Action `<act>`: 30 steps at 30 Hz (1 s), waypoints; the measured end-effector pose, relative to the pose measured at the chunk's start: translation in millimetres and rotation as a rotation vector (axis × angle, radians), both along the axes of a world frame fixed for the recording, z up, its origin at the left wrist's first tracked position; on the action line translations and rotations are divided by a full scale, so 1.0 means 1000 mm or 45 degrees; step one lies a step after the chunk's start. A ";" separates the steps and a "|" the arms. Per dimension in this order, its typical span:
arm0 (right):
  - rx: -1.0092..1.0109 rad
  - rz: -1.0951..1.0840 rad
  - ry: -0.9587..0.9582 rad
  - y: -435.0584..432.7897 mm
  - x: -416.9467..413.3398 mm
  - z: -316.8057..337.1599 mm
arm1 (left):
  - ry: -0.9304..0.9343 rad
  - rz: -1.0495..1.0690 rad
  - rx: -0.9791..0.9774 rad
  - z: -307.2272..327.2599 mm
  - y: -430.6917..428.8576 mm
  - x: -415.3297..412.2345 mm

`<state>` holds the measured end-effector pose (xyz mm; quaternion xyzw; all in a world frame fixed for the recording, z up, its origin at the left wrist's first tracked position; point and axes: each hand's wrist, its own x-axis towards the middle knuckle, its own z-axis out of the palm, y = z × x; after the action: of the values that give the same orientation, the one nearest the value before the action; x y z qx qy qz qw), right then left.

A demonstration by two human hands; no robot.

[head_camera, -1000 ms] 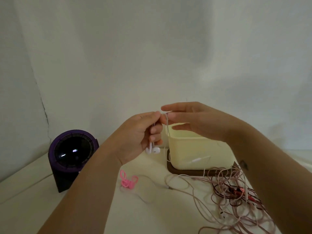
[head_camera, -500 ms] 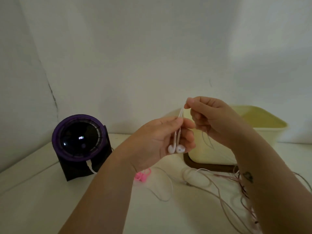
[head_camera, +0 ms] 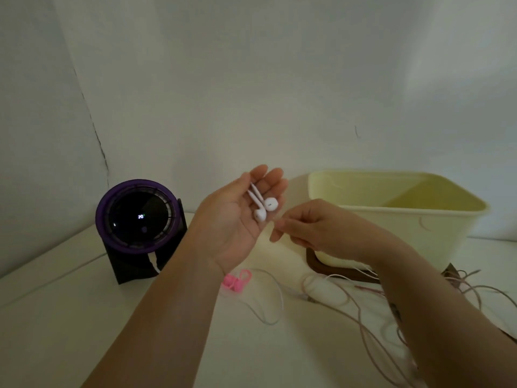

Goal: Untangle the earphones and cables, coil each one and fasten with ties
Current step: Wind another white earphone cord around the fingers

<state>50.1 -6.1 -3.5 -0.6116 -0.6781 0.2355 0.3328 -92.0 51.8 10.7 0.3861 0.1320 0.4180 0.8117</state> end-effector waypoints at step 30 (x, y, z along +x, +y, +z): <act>0.376 -0.070 0.354 -0.012 0.013 0.011 | 0.424 -0.308 0.570 -0.023 -0.021 -0.003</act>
<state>63.1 -18.0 7.5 -0.5361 -0.6357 0.2064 0.5156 -94.9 31.1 -12.0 0.6314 0.1211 0.2680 0.7175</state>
